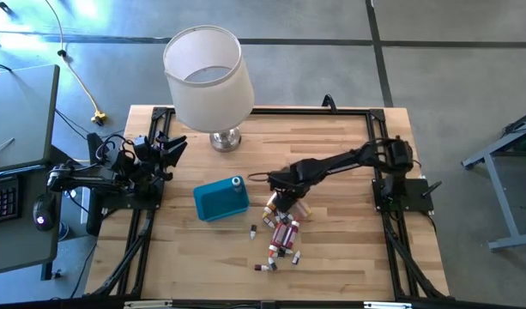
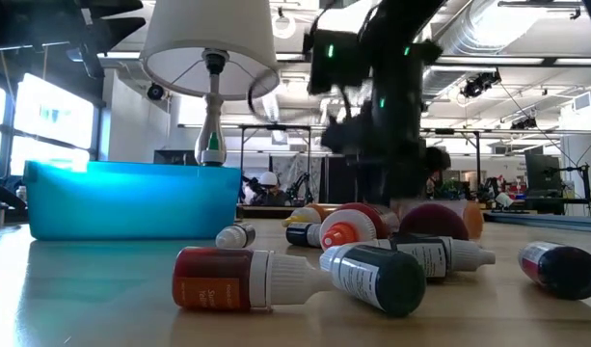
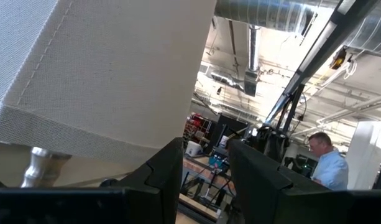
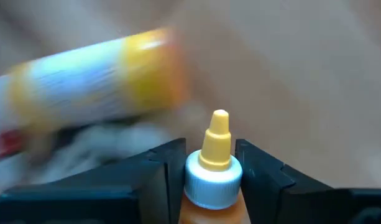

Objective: Pick & Place food coloring
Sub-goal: Put the left large yellow food coloring bottle into the blue bin, then put the large yellow food coloring bottle into the blue bin

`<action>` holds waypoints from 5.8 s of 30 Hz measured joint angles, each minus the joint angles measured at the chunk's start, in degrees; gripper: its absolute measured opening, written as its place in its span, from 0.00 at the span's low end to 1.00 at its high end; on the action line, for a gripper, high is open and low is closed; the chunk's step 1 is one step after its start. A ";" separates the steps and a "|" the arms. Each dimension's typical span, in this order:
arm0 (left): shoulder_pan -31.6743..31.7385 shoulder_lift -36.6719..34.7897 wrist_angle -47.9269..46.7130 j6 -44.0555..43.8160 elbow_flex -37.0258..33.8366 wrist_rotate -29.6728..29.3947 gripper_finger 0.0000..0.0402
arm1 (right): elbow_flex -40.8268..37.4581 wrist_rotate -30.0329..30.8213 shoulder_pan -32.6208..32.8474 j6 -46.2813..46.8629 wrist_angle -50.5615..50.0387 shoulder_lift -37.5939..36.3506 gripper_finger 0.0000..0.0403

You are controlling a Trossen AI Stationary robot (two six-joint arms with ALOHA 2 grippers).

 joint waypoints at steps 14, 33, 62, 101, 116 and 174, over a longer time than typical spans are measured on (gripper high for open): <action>0.00 0.00 0.15 0.00 0.00 -0.49 0.32 | 0.11 30.38 9.31 -23.62 36.96 -10.18 0.29; 0.00 0.00 0.13 -0.01 0.00 -0.42 0.32 | 0.35 39.57 9.30 -51.25 98.63 16.06 0.30; 0.00 0.00 0.12 -0.17 0.00 -0.47 0.32 | 0.24 47.15 9.45 -48.29 86.55 19.00 0.36; 0.00 0.00 0.43 -0.42 0.00 -0.56 0.32 | 0.15 11.24 16.00 -41.66 27.09 -8.36 0.42; 0.00 0.01 0.56 -0.42 0.00 -0.55 0.32 | 0.13 4.80 10.68 -59.24 22.47 -0.52 0.42; 0.00 0.02 1.33 -0.42 0.02 1.50 0.32 | -7.49 4.77 7.26 -64.62 79.23 -0.55 0.30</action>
